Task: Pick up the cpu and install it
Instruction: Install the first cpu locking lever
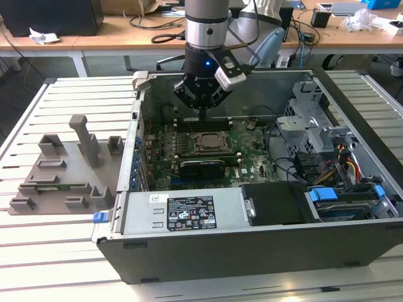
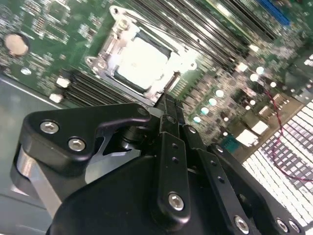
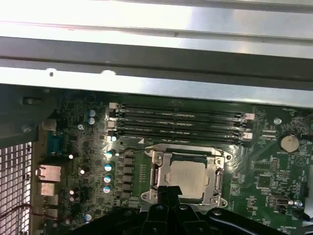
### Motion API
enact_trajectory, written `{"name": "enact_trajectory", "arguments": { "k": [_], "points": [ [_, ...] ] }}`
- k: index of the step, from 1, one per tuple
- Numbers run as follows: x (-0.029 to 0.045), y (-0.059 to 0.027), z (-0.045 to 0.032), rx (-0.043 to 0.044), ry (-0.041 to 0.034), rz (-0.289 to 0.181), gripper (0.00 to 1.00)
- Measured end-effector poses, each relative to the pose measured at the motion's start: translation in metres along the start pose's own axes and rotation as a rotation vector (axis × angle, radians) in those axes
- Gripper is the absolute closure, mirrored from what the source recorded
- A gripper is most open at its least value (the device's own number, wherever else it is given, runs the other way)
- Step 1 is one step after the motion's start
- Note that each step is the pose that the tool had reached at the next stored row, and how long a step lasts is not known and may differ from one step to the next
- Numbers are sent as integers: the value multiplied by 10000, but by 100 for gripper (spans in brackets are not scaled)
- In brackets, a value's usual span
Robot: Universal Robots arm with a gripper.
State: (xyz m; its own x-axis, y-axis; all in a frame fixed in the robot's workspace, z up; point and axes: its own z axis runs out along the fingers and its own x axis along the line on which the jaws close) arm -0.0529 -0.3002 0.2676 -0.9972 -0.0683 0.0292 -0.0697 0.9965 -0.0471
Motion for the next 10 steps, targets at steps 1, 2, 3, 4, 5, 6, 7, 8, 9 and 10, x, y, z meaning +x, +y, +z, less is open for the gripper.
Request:
{"name": "enact_trajectory", "arguments": {
  "k": [1,2,3,4,5,6,7,8,9,10],
  "points": [
    [60,4,1,-9,-3,2,89],
    [128,9,4,-20,-6,1,89],
    [168,12,5,-33,-7,2,89],
    [208,16,9,-44,-8,0,89],
    [232,20,13,-52,-9,0,89],
    [256,25,17,-58,-10,0,89],
    [301,35,24,-66,-9,0,89],
    [355,60,32,-72,-9,1,89],
    [371,69,36,-75,-10,0,89],
    [391,82,39,-78,-10,-1,89]
  ]
}}
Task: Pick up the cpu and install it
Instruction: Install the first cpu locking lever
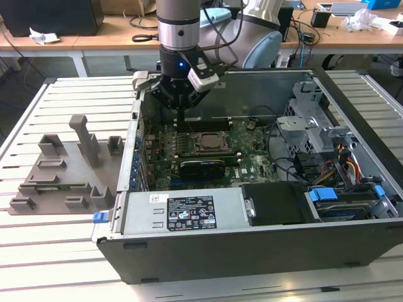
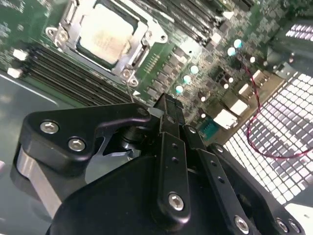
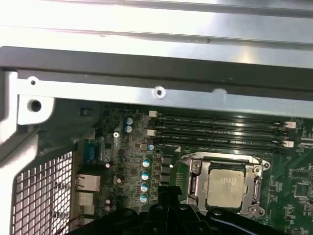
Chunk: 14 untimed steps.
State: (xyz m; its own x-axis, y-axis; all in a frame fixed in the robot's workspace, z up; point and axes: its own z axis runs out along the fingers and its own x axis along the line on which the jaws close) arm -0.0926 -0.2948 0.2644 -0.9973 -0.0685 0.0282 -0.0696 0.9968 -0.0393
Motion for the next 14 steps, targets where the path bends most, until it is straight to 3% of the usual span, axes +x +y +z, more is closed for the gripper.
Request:
{"name": "enact_trajectory", "arguments": {
  "k": [5,9,14],
  "points": [
    [56,85,12,-19,-2,0,89],
    [47,224,19,-39,-4,1,89],
    [30,236,21,-44,-4,0,89]
  ]
}}
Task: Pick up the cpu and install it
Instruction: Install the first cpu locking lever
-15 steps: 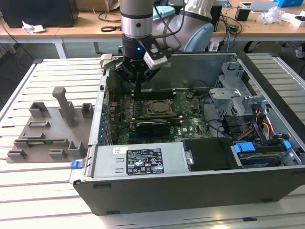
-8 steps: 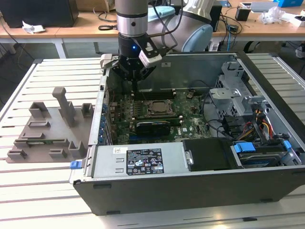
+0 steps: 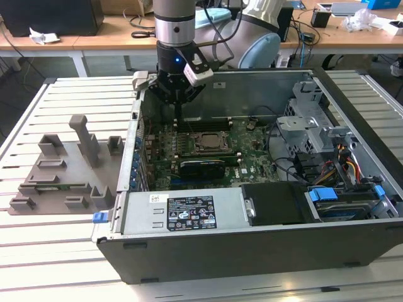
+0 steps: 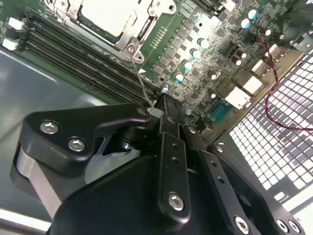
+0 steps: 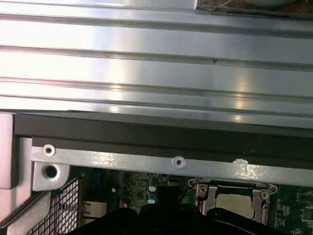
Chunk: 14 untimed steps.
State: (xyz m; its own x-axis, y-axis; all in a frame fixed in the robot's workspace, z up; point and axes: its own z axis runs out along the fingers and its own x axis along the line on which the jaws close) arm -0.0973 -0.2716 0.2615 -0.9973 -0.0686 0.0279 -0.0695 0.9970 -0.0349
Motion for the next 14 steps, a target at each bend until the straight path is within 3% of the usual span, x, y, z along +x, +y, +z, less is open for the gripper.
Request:
{"name": "enact_trajectory", "arguments": {
  "k": [14],
  "points": [
    [-254,-18,-7,1,7,1,89]
  ]
}}
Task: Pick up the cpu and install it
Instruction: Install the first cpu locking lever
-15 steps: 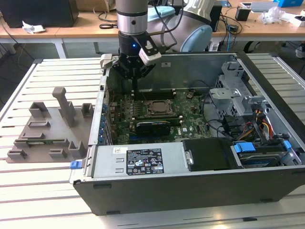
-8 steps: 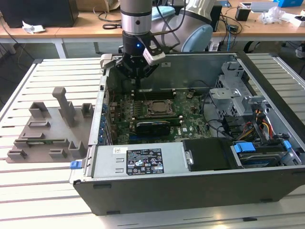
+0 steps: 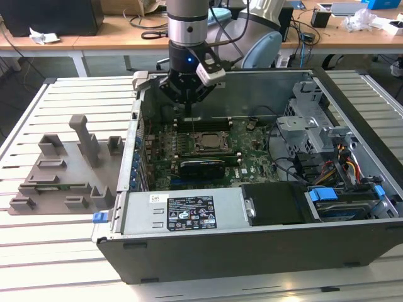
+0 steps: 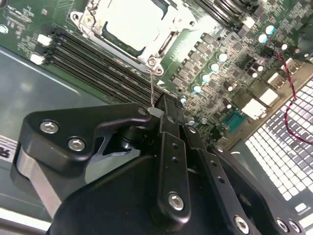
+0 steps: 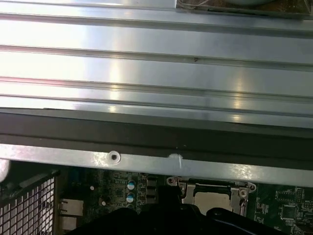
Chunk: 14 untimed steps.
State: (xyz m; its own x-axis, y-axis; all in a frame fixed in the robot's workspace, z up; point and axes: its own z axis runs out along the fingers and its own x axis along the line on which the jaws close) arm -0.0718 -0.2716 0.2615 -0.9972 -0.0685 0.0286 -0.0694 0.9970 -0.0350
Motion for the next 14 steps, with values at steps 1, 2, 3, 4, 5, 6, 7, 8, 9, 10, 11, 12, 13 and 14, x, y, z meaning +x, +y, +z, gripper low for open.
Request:
{"name": "enact_trajectory", "arguments": {
  "k": [1,2,3,4,5,6,7,8,9,10,11,12,13,14],
  "points": [
    [-22,-1,-1,0,1,0,89],
    [-37,-3,-1,0,2,-2,89],
    [-48,-3,-1,-1,3,-2,89],
    [-65,-4,-2,-1,4,-2,89],
    [-77,-5,-2,-1,4,-1,89],
    [-100,-7,-2,-1,6,0,89],
    [-117,-8,-3,-1,7,0,89],
    [-130,-9,-3,-1,7,-2,89],
    [-141,-10,-4,0,8,-2,89],
    [-154,-11,-4,-1,8,-2,89],
    [-166,-12,-4,-1,9,-2,89],
    [-174,-12,-4,0,10,-1,89],
    [-185,-12,15,-2,16,0,89],
    [-186,-12,24,-2,17,-2,89]
  ]
}}
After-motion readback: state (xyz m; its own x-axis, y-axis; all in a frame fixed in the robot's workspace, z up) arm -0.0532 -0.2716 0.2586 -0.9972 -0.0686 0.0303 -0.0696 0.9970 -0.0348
